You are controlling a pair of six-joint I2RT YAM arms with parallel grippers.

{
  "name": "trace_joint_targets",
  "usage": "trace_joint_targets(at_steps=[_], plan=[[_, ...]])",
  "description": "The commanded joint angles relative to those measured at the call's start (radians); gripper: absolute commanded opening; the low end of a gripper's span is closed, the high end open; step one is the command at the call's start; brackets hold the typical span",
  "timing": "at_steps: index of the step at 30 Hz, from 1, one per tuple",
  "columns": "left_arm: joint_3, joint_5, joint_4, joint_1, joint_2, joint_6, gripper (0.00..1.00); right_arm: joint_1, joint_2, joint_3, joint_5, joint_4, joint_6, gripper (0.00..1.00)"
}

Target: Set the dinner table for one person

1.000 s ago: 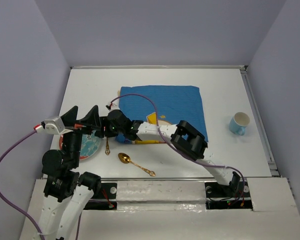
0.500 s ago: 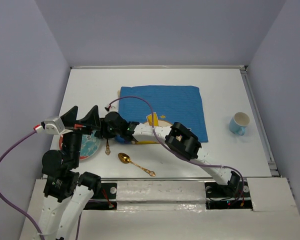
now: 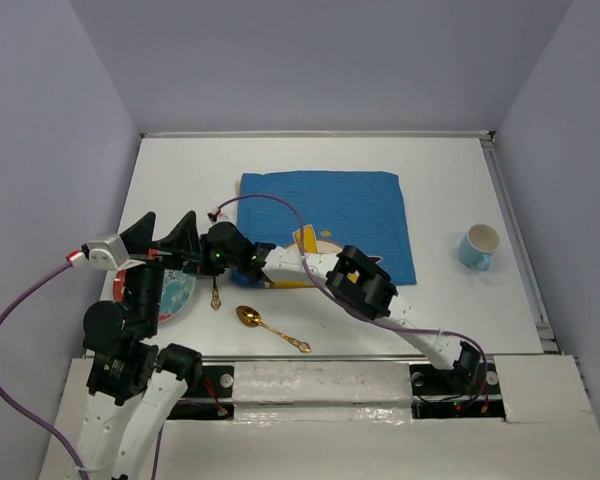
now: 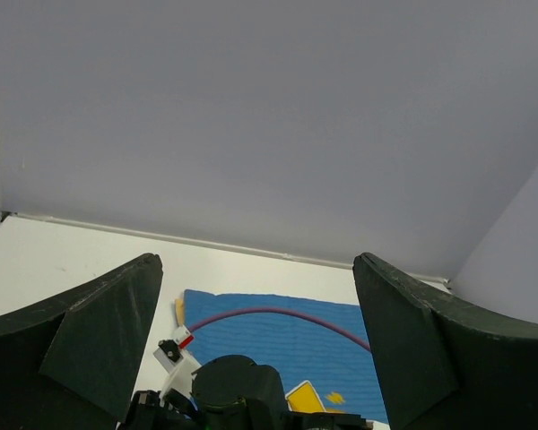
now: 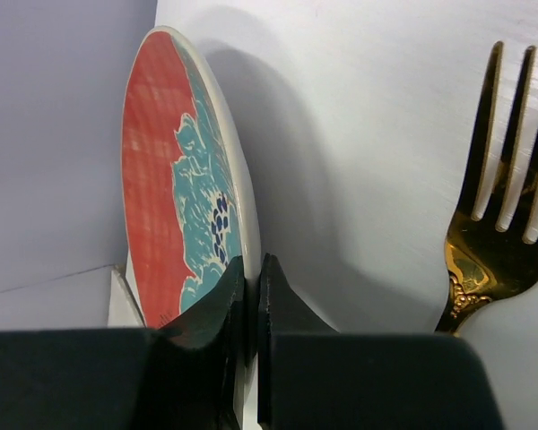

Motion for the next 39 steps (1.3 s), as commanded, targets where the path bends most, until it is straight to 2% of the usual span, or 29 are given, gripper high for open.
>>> trace_joint_targets(at_steps=[1, 4, 8, 13, 15, 18, 22, 25, 29, 30, 33, 34, 37, 39], plan=[[-0.002, -0.006, 0.061, -0.003, -0.007, 0.013, 0.99, 0.018, -0.027, 0.019, 0.005, 0.004, -0.085, 0.00], [-0.002, -0.016, 0.062, -0.003, -0.003, 0.016, 0.99, 0.006, -0.036, 0.050, 0.003, 0.005, -0.126, 0.00], [-0.002, -0.030, 0.059, 0.000, -0.008, 0.019, 0.99, -0.032, -0.088, 0.002, -0.107, 0.125, -0.139, 0.00], [0.009, -0.096, 0.061, 0.015, -0.007, 0.033, 0.99, -0.054, -0.102, 0.103, -0.224, 0.151, -0.128, 0.00], [0.021, -0.172, 0.052, 0.017, 0.000, 0.045, 0.99, -0.065, -0.107, 0.163, -0.236, 0.154, -0.107, 0.00], [0.032, -0.207, 0.052, 0.017, -0.019, 0.050, 0.99, -0.100, -0.125, 0.215, -0.264, 0.171, -0.042, 0.00], [0.064, -0.243, 0.059, 0.017, -0.046, 0.064, 0.99, -0.157, -0.189, 0.145, -0.314, 0.301, 0.100, 0.00], [0.084, -0.251, 0.058, 0.017, -0.045, 0.070, 0.99, -0.192, -0.297, 0.018, -0.307, 0.362, 0.097, 0.00], [0.052, -0.230, 0.055, 0.015, -0.037, 0.062, 0.99, -0.252, -0.501, -0.273, -0.281, 0.451, 0.078, 0.00], [0.031, -0.219, 0.052, 0.015, -0.039, 0.055, 0.99, -0.284, -0.600, -0.417, -0.258, 0.482, 0.059, 0.00], [0.006, -0.156, 0.046, 0.015, -0.046, 0.042, 0.99, -0.347, -0.749, -0.629, -0.219, 0.499, 0.033, 0.00], [-0.008, -0.138, 0.044, 0.015, -0.039, 0.032, 0.99, -0.402, -0.842, -0.773, -0.216, 0.522, 0.036, 0.00], [-0.005, -0.093, 0.038, 0.012, -0.011, 0.027, 0.99, -0.529, -0.992, -1.034, -0.242, 0.588, 0.071, 0.00], [-0.002, -0.061, 0.035, 0.012, 0.016, 0.021, 0.99, -0.590, -1.044, -1.128, -0.300, 0.634, 0.080, 0.00]])
